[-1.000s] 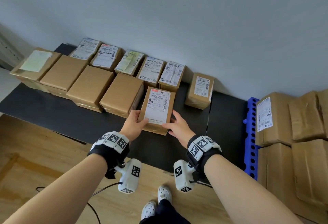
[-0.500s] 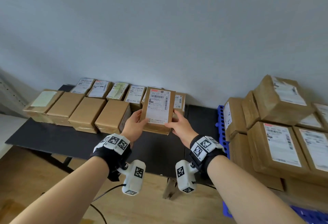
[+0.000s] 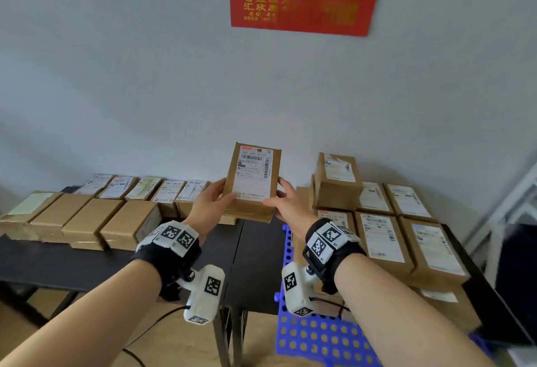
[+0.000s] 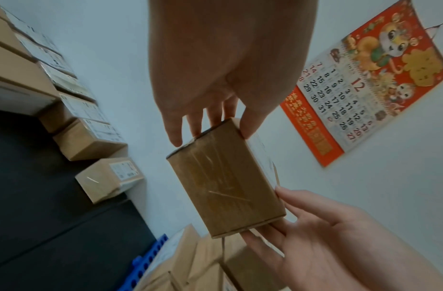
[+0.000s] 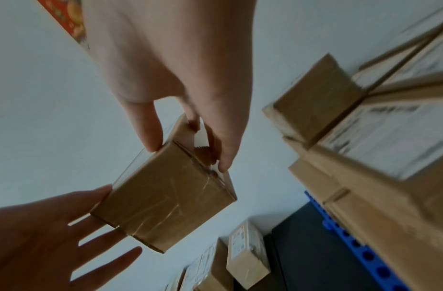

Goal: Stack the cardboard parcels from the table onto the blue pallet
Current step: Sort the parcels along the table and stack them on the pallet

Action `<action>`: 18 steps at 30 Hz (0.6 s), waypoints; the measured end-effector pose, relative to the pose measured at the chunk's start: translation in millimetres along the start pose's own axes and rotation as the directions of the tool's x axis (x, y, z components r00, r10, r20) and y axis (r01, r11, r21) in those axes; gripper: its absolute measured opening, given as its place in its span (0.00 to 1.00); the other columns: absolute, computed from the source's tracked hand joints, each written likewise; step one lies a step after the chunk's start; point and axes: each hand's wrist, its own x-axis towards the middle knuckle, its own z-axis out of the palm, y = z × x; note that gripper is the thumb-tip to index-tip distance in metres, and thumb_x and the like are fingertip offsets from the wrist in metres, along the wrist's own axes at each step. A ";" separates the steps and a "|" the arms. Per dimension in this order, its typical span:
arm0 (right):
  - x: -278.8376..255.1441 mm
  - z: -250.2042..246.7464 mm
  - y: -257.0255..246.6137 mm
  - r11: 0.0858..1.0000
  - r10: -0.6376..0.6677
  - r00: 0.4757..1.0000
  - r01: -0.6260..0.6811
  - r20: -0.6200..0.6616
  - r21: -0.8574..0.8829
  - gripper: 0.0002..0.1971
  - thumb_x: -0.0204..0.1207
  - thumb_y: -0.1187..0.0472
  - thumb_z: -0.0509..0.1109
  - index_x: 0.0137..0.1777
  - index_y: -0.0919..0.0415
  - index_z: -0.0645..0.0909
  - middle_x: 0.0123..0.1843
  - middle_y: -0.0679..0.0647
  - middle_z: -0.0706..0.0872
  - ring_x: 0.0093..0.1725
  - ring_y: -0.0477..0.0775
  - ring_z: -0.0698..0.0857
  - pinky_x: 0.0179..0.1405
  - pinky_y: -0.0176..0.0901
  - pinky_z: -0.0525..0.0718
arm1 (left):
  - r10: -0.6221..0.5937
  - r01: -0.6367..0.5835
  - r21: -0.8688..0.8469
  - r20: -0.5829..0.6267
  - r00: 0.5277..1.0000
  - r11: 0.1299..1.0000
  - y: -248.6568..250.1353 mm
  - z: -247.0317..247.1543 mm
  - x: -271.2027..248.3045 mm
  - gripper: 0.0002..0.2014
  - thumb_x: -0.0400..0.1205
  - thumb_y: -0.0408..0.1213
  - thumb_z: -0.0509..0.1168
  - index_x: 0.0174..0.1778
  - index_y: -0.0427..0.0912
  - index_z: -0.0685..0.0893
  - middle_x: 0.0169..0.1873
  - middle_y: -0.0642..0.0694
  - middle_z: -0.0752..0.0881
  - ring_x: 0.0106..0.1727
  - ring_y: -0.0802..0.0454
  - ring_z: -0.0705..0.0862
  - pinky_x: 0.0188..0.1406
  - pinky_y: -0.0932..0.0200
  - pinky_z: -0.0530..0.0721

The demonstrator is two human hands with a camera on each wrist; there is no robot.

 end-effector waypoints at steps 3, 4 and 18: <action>-25.2 -47.5 -9.3 0.998 -0.049 0.999 0.048 -0.019 -0.033 0.32 0.78 0.64 0.68 0.80 0.49 0.62 0.70 0.51 0.80 0.68 0.52 0.76 0.72 0.52 0.73 | 0.027 -0.027 -0.023 0.016 1.000 0.999 19.2 43.1 -19.1 0.22 0.82 0.39 0.64 0.74 0.49 0.72 0.62 0.55 0.81 0.63 0.54 0.79 0.63 0.57 0.76; -33.9 -64.5 -11.9 0.997 -0.063 0.998 0.063 -0.020 -0.041 0.31 0.78 0.64 0.68 0.79 0.48 0.63 0.69 0.50 0.80 0.66 0.50 0.77 0.70 0.50 0.74 | 0.045 -0.044 -0.024 0.022 0.999 0.999 24.9 58.3 -24.3 0.22 0.82 0.39 0.65 0.73 0.50 0.73 0.62 0.55 0.82 0.63 0.54 0.80 0.63 0.56 0.77; -62.7 -244.0 0.3 0.999 -0.036 0.985 0.040 -0.167 0.017 0.26 0.76 0.59 0.69 0.74 0.49 0.71 0.64 0.49 0.84 0.62 0.53 0.83 0.65 0.57 0.81 | 0.059 -0.040 -0.107 0.183 0.981 0.993 65.7 234.4 -28.9 0.20 0.83 0.36 0.62 0.72 0.52 0.75 0.64 0.52 0.83 0.63 0.50 0.81 0.63 0.50 0.81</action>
